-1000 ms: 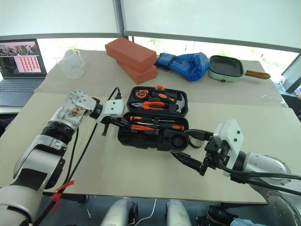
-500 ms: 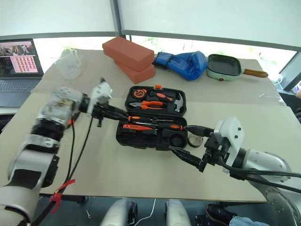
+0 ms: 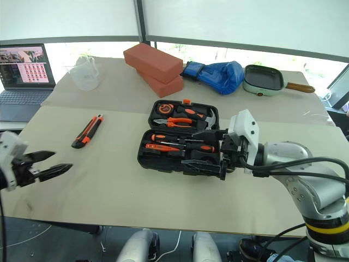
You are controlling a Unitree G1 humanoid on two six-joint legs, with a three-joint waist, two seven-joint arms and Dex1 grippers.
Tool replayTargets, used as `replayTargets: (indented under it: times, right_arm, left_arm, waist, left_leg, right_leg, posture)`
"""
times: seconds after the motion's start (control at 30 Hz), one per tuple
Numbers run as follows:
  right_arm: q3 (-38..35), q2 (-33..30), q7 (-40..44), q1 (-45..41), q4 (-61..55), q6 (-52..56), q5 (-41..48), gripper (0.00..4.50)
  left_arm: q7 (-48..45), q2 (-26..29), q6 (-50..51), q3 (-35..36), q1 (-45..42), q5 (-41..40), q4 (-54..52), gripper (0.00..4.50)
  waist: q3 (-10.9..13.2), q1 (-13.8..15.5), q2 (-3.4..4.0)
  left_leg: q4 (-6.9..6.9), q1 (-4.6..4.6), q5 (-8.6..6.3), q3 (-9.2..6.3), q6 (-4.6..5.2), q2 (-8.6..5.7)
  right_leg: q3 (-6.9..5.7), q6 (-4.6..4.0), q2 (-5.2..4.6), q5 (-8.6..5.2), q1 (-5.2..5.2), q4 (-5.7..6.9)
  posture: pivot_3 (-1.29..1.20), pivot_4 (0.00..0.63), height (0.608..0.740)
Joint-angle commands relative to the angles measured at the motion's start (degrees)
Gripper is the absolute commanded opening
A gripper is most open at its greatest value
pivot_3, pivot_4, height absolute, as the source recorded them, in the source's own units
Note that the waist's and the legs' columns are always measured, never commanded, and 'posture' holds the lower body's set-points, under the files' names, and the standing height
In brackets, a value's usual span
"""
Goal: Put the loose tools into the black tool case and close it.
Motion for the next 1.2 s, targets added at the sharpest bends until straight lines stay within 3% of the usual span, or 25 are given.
replayTargets:
  times: [0.03,0.13,0.3,0.57,0.73,0.97,1.07,1.2]
  right_arm:
    - [-0.01,0.45,2.03,-1.47,0.32,-1.91,-0.61,4.50]
    - [0.21,1.16,2.27,-1.70,0.05,-1.51,-0.75,4.50]
    - [0.12,1.97,1.37,-0.33,-2.19,-0.95,-0.33,4.50]
    - [-0.58,3.37,-2.76,3.24,-6.30,-0.77,-0.38,4.50]
    - [-1.50,3.34,-4.36,4.46,-7.54,-0.84,-0.15,4.50]
    - [-1.77,3.29,-5.18,4.97,-8.63,-1.11,-0.10,4.50]
    - [-2.06,3.04,-5.14,5.20,-8.85,-1.18,-0.20,4.50]
    - [-2.98,2.33,-4.98,6.08,-9.09,-1.19,-0.36,4.50]
  left_arm:
    - [3.98,2.84,3.71,0.18,-2.56,-1.56,-2.23,4.44]
    - [6.33,6.35,9.68,-5.95,-8.63,-2.30,0.03,4.44]
    - [10.37,10.60,14.89,-22.39,-26.15,0.60,12.32,4.44]
    - [9.19,6.28,9.24,-41.89,-48.61,7.84,38.83,4.44]
    - [8.72,1.89,2.65,-46.39,-55.28,11.74,51.46,4.44]
    - [11.61,-4.94,-7.73,-46.97,-61.64,15.45,68.66,4.44]
    - [10.95,-5.74,-10.02,-46.08,-62.95,15.81,71.95,3.79]
    - [9.52,-5.41,-12.46,-44.25,-63.83,15.61,72.80,2.42]
  waist:
    - [0.00,0.09,-0.01]
    - [-0.01,0.09,-0.03]
    - [-0.01,-0.18,-0.01]
    - [0.01,-0.60,-0.06]
    - [0.03,-0.51,-0.11]
    - [0.03,0.07,-0.12]
    - [0.02,0.05,-0.12]
    - [0.02,0.08,-0.12]
  left_leg:
    - [-0.01,0.00,0.00,0.00,-0.01,0.01]
    - [-0.02,-0.01,0.05,-0.04,-0.08,0.02]
    - [-0.05,0.00,0.05,0.03,-0.09,-0.06]
    - [-0.05,-0.09,0.06,0.12,-0.09,-0.13]
    - [-0.01,-0.13,0.06,0.14,-0.09,-0.13]
    - [0.04,-0.12,0.07,0.12,-0.08,-0.19]
    - [0.05,-0.09,0.07,0.12,-0.08,-0.21]
    - [0.06,-0.10,0.07,0.11,-0.08,-0.20]
  right_leg:
    - [-0.01,-0.02,0.02,0.00,-0.01,0.01]
    - [-0.07,-0.09,0.06,0.03,-0.03,0.06]
    - [-0.04,-0.09,0.09,0.04,-0.06,0.10]
    - [0.01,-0.11,0.27,0.04,-0.17,0.10]
    - [0.00,-0.10,0.27,0.04,-0.17,0.10]
    - [-0.03,-0.07,0.19,0.04,-0.10,0.10]
    - [-0.03,-0.06,0.17,0.04,-0.06,0.13]
    - [-0.03,-0.05,0.15,0.05,-0.07,0.14]
  posture:
    - [0.00,0.150,0.738]
    - [0.00,0.150,0.738]
    - [0.00,0.150,0.738]
    - [0.00,0.150,0.738]
    - [0.00,0.150,0.738]
    - [0.00,0.150,0.738]
    - [0.00,0.150,0.738]
    - [0.00,0.150,0.738]
